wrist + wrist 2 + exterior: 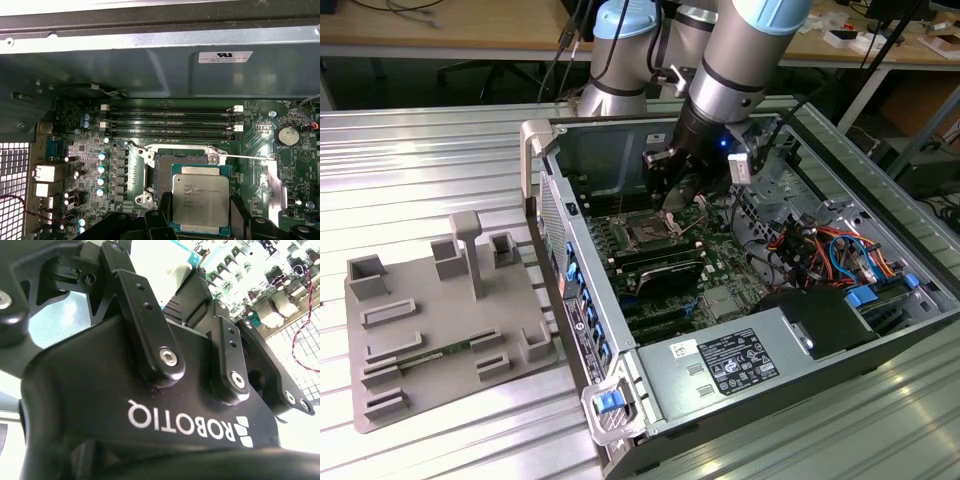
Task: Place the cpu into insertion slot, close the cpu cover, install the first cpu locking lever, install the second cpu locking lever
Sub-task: 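Place the cpu into insertion slot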
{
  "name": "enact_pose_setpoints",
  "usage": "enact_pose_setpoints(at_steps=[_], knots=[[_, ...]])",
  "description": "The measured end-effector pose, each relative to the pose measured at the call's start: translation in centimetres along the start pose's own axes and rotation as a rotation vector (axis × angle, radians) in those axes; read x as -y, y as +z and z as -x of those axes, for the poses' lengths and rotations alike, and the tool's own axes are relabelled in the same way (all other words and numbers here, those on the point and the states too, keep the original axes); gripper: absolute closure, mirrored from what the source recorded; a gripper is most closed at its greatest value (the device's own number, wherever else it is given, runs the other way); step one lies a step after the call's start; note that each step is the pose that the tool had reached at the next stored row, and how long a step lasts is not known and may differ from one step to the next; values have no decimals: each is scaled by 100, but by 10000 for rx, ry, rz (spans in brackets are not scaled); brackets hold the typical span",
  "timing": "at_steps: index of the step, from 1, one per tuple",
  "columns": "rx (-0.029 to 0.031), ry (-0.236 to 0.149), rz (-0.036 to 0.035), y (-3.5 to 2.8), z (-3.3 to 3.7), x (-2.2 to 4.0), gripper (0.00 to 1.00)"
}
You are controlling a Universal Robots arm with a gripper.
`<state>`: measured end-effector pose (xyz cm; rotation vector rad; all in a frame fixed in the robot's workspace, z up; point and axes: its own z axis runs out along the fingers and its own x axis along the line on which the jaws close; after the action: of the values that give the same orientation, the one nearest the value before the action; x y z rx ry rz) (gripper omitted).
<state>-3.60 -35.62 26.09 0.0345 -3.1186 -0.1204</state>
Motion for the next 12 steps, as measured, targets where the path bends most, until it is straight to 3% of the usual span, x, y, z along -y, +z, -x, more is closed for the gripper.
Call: enact_pose_setpoints(at_steps=[9, 12], knots=[[0, 19, 1, 11, -21, 1, 45], [21, 274, 5, 13, -21, 1, 45]])
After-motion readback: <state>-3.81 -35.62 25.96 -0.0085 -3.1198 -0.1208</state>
